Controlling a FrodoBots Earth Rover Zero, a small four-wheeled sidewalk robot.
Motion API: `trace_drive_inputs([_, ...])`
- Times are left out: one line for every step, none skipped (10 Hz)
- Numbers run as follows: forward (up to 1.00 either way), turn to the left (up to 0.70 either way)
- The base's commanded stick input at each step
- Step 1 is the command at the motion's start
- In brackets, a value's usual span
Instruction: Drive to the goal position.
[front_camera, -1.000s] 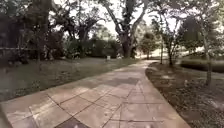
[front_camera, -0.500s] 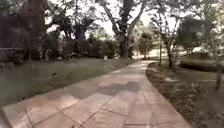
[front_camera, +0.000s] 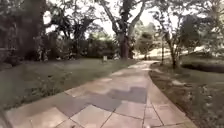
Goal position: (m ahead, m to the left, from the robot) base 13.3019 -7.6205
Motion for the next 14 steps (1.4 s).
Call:
trace_drive_inputs([0.80, -0.32])
trace_drive_inputs([0.80, -0.32])
trace_drive_inputs([0.80, -0.32])
trace_drive_inputs([0.81, -0.32])
trace_drive_inputs([0.84, -0.30])
trace_drive_inputs([0.84, -0.18])
trace_drive_inputs([0.85, -0.05])
trace_drive_inputs([0.85, 0.00])
trace_drive_inputs([0.85, 0.00])
trace_drive_inputs([0.85, 0.00])
trace_drive_inputs([0.85, 0.00])
trace_drive_inputs([0.85, 0.00])
trace_drive_inputs([0.85, 0.00])
trace_drive_inputs([0.85, 0.00])
